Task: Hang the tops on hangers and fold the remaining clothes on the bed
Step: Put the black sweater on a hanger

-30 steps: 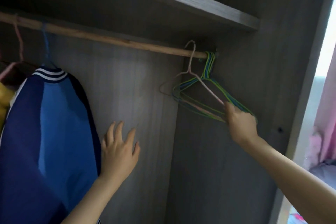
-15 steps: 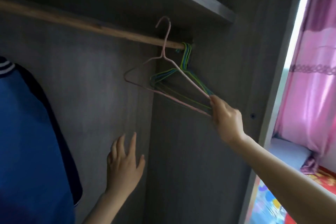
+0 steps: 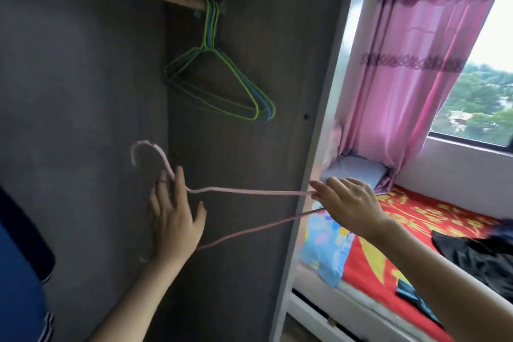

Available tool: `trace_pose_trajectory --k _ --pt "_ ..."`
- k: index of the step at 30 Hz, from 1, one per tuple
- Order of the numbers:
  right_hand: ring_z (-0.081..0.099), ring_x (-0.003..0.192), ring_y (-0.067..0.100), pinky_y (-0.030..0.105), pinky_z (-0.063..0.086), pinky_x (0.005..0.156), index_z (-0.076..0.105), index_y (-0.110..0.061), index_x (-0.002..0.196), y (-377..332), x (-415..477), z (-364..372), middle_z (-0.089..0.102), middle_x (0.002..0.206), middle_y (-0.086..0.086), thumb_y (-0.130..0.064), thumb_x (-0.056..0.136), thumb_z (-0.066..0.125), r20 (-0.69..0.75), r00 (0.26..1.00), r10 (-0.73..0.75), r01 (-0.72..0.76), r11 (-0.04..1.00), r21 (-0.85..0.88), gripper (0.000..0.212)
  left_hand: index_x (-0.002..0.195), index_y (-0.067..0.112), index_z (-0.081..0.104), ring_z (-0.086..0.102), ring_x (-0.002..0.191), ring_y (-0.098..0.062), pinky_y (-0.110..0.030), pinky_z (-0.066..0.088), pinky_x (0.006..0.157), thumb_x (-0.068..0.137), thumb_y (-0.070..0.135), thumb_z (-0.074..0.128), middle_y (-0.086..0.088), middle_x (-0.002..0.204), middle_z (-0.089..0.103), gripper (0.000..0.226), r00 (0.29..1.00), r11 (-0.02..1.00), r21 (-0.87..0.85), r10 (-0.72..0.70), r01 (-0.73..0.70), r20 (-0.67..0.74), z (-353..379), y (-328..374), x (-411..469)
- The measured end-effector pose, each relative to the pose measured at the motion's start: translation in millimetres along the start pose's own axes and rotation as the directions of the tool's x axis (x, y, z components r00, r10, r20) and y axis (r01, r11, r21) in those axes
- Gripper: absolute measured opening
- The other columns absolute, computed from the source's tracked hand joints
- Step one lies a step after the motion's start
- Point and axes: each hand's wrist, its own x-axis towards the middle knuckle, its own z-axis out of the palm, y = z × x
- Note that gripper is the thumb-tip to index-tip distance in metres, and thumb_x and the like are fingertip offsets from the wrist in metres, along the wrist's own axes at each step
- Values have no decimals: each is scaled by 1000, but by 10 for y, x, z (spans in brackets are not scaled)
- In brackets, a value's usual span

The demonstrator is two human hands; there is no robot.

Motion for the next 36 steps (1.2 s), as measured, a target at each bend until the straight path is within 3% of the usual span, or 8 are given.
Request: trace_pose_trajectory --k 5,10,14,16,23,30,32,36 --pt "48 39 20 24 36 38 42 -13 81 340 -930 -455 50 54 4 -27 103 30 91 989 116 -113 993 -29 28 140 14 29 64 87 -34 -48 49 79 85 19 42 -14 95 67 57 972 963 -162 226 -214 60 156 624 -357" --pt "50 38 22 25 37 36 41 -14 81 637 -2124 -1155 51 55 5 -29 103 28 225 918 326 -308 945 -109 30 148 41 7 68 64 -30 -38 56 52 77 3 52 -13 89 71 92 900 898 -339 369 -280 231 381 1405 -985" --pt "47 37 26 26 34 36 39 -12 80 731 -3152 -1960 50 56 8 -31 103 27 264 754 601 -562 799 -215 32 136 16 42 67 58 -36 -34 49 46 79 6 49 -19 82 71 58 911 913 -348 315 -214 266 692 1887 -1577" --pt "48 38 26 26 34 37 38 -12 80 673 -3666 -2457 52 57 9 -31 103 25 261 671 694 -632 720 -288 32 112 3 63 68 68 -38 -35 47 60 84 9 48 -21 85 70 33 912 912 -406 214 -58 350 885 2200 -1921" --pt "49 41 20 22 33 44 42 -15 78 158 -4795 -3697 53 56 4 -33 102 26 219 381 898 -751 439 -494 34 100 0 70 65 87 -34 -38 46 83 80 -13 60 -17 89 70 26 694 818 -507 200 270 692 1388 3382 -2706" --pt "56 44 28 29 43 42 60 -9 68 -40 -5339 -4140 58 55 4 -50 98 20 228 -44 973 -720 127 -682 65 100 11 73 66 76 -28 -45 53 75 76 -14 65 -9 79 70 36 599 727 -622 369 291 711 1849 4224 -3259" --pt "59 48 27 31 45 46 62 -11 75 50 -5412 -4068 63 61 1 -62 93 17 279 -119 953 -767 90 -635 71 99 14 74 61 70 -12 -35 50 68 75 -10 70 -4 76 70 34 597 670 -715 496 199 631 1998 4424 -3358" --pt "60 62 22 29 37 58 61 -11 89 478 -5560 -3804 58 63 -10 -84 73 -1 356 -215 910 -850 6 -527 97 85 9 76 52 74 -11 -28 45 54 65 2 64 -2 65 70 24 656 576 -812 648 -90 387 2350 5006 -3461"
